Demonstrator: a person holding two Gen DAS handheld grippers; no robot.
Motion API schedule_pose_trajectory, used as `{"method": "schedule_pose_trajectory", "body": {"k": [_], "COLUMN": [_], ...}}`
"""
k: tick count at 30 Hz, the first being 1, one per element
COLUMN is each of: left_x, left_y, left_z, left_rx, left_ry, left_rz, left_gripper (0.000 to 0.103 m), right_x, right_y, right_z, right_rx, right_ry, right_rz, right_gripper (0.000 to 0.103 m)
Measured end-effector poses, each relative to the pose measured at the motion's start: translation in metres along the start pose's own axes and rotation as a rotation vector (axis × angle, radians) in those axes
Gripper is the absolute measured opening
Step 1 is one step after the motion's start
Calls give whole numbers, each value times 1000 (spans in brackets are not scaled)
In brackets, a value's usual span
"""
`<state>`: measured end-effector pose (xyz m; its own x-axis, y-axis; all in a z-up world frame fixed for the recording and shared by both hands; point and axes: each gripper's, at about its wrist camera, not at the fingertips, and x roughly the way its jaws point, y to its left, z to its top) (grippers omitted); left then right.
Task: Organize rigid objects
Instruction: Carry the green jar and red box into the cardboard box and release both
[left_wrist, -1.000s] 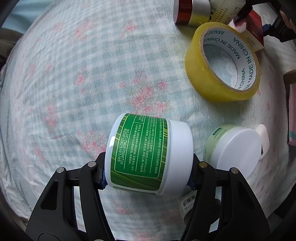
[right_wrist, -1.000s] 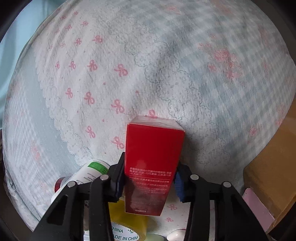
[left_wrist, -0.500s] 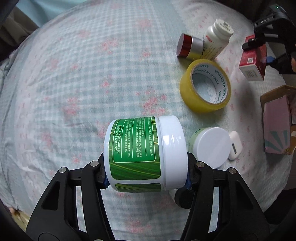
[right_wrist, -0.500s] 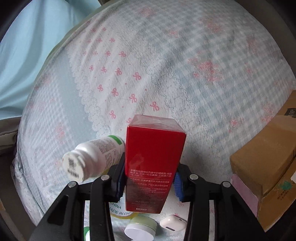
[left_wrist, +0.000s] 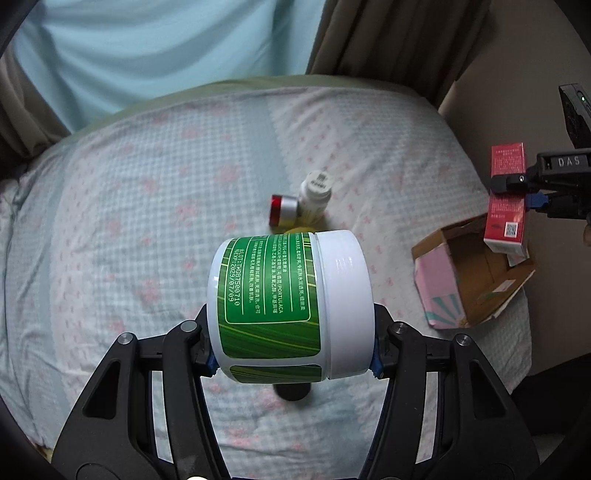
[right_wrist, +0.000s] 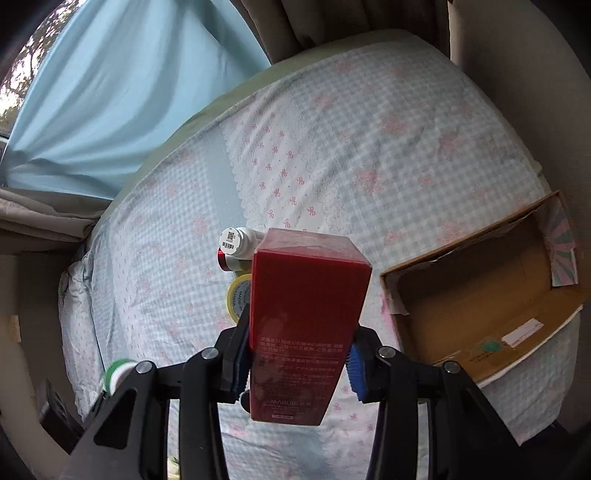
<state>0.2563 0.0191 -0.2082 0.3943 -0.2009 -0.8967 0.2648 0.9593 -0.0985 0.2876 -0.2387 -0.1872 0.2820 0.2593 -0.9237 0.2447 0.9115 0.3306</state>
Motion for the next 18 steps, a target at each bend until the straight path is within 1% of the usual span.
{"method": "schedule_pose_trajectory", "body": {"k": [4, 8, 10, 13, 16, 18], "left_x": [-17, -16, -10, 7, 31, 52], "left_y": [-60, -128, -162, -207, -246, -265], "left_z": [12, 19, 25, 31, 36, 38], "left_rx": [34, 55, 60, 58, 71, 69], "left_ry": [-30, -32, -23, 10, 50, 84], "left_rz": [-9, -34, -45, -75, -84, -95], "left_gripper": [53, 53, 53, 53, 53, 53], "right_x": [-34, -56, -67, -72, -66, -56], "right_y": [-43, -97, -126, -166, -201, -223], "right_z": [-6, -7, -5, 1, 9, 15], "right_rx": [-30, -41, -40, -24, -5, -1], "right_ry": [-3, -4, -4, 6, 26, 45], "right_rz": [-5, -27, -35, -32, -43, -56], "right_gripper": [40, 40, 40, 40, 40, 40]}}
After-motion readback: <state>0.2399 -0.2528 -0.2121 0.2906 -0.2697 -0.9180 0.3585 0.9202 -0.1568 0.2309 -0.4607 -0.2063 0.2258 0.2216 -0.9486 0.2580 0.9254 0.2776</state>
